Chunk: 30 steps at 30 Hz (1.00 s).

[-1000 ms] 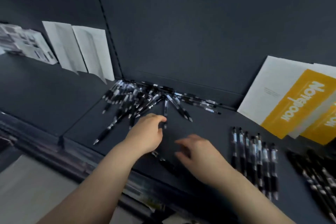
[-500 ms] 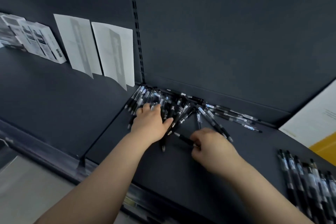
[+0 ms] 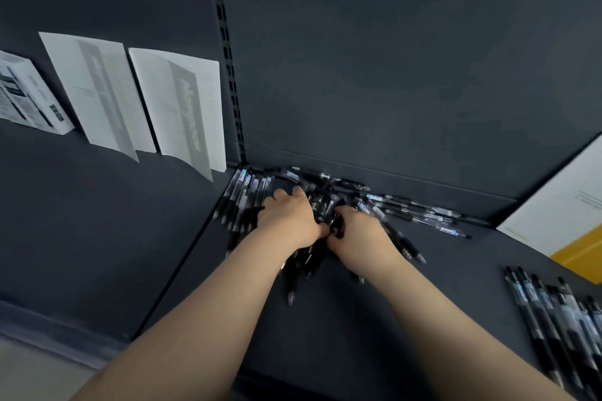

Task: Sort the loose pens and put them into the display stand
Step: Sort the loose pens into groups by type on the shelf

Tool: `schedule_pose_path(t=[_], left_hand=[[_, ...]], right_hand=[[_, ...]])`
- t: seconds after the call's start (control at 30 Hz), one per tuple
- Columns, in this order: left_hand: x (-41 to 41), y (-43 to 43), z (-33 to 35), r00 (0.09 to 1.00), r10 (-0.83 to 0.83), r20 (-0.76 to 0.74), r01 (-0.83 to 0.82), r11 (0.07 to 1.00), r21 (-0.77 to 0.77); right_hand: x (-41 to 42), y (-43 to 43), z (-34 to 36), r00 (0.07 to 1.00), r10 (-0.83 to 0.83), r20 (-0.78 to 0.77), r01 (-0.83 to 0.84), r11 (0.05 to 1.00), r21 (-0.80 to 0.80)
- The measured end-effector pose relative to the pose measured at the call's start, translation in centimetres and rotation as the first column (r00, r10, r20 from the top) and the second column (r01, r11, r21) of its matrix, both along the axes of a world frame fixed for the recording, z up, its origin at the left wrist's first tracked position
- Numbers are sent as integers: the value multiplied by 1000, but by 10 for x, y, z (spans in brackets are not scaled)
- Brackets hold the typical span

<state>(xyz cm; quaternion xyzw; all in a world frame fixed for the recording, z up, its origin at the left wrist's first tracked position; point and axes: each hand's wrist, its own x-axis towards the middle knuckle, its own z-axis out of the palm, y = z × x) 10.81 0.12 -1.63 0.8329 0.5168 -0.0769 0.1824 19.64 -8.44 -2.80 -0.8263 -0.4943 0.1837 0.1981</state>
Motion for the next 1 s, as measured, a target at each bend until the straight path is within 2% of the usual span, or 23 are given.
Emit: schedule_pose_path(t=[0.1, 0.2, 0.3, 0.4, 0.5, 0.57, 0.6, 0.67, 0.77, 0.8, 0.87, 0.9, 0.93, 1.0], left_hand=[[-1, 7, 1, 1000, -11, 9, 11, 999, -31], [-3, 13, 0, 998, -20, 67, 24, 998, -59], [-6, 18, -2, 986, 8, 165, 6, 996, -86], [-14, 25, -2, 952, 100, 289, -40, 978, -207], [-22, 32, 1, 900, 168, 402, -40, 951, -307], [-26, 35, 4, 864, 193, 465, -23, 938, -347], [-27, 37, 6, 846, 211, 489, -14, 927, -375], [-31, 39, 11, 802, 270, 534, 3, 891, -454], [-35, 31, 19, 700, 400, 592, 39, 806, -591], [-35, 24, 23, 667, 437, 603, 63, 773, -631], [-34, 7, 28, 628, 473, 617, 118, 727, -677], [-32, -2, 29, 615, 481, 625, 145, 710, -689], [-30, -12, 29, 604, 485, 632, 174, 694, -699], [-24, -31, 27, 603, 467, 647, 219, 683, -697]], right_hand=[[0, -3, -3, 994, 62, 86, -59, 998, -31], [-1, -9, -6, 967, 195, 167, -186, 980, -66], [0, -14, -9, 926, 290, 240, -272, 956, -107], [6, -16, -11, 894, 358, 269, -343, 934, -101], [11, -20, -11, 904, 344, 252, -361, 932, 20], [12, -23, -6, 938, 266, 221, -315, 920, 234], [11, -25, -1, 968, 201, 148, -241, 906, 348], [8, -31, 9, 989, 90, -117, -20, 868, 497], [4, -38, 22, 902, 1, -433, 248, 818, 520], [2, -38, 22, 830, 9, -558, 325, 805, 497], [0, -39, 22, 595, 24, -804, 478, 793, 378], [-1, -39, 21, 490, 9, -872, 525, 795, 304], [-2, -40, 21, 422, -15, -907, 548, 801, 242], [-1, -45, 20, 357, -33, -934, 554, 813, 183]])
